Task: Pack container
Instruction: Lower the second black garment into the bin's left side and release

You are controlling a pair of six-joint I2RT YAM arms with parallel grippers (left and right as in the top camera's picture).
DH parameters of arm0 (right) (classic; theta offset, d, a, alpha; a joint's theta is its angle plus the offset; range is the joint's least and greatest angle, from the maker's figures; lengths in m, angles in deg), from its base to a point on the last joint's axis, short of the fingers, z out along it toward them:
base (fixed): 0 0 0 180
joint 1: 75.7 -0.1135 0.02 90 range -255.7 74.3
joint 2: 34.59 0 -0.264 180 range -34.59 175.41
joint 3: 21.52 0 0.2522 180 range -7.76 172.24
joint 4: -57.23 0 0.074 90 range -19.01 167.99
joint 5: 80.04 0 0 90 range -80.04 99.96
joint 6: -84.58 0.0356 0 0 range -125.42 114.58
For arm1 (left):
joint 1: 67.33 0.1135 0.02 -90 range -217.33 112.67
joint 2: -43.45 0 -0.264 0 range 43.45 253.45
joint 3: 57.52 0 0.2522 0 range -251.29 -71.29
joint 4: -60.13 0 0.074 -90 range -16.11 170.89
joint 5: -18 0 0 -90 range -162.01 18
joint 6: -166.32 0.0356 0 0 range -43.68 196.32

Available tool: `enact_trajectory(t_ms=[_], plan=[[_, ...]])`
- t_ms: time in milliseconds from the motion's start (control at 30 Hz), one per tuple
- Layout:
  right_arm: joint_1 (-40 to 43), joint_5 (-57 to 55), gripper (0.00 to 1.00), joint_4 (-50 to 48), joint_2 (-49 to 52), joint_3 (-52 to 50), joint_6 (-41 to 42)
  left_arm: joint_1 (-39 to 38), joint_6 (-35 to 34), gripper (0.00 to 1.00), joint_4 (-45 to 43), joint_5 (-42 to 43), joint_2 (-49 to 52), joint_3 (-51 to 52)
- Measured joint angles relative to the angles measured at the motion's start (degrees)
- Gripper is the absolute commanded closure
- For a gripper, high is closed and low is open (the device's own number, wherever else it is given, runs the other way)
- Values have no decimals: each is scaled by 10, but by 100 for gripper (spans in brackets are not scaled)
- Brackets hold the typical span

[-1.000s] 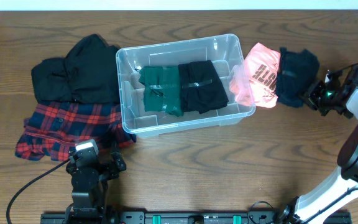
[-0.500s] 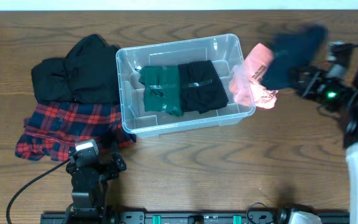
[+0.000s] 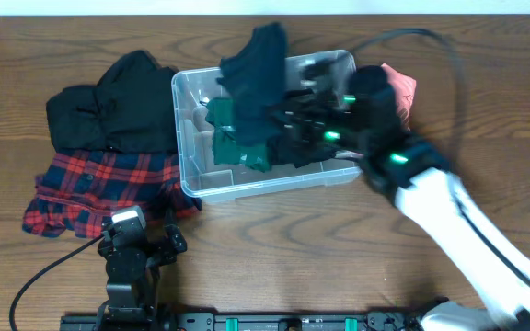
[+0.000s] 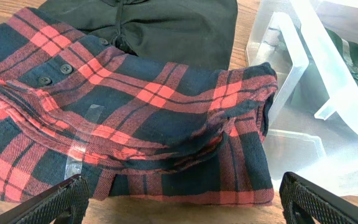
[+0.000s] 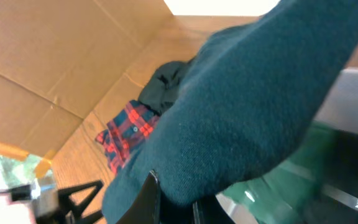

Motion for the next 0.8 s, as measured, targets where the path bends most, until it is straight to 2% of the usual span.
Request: enact_trajectory(t_ms=[133,300,333,433,467,567,700,800], plan=[[-29,-16,99,-96,107,0,57,0,0,2,0,0,0,0],[-60,-21,99,-152,209,0,131,0,0,2,0,0,0,0],[-68,-21,94,-155,226,0,142,0,0,2,0,0,0,0],[-88,-19,55,-153,260,0,166,0,0,2,0,0,0,0],[-93,-16,49,-149,265,0,167,0,0,2,0,0,0,0],[-98,-14,44,-121,263,0,148,0,0,2,0,0,0,0],[-80,-36,42,-18,230,-2,103,0,0,2,0,0,0,0],[-46,-74,39,67,164,-2,57,0,0,2,0,0,0,0]])
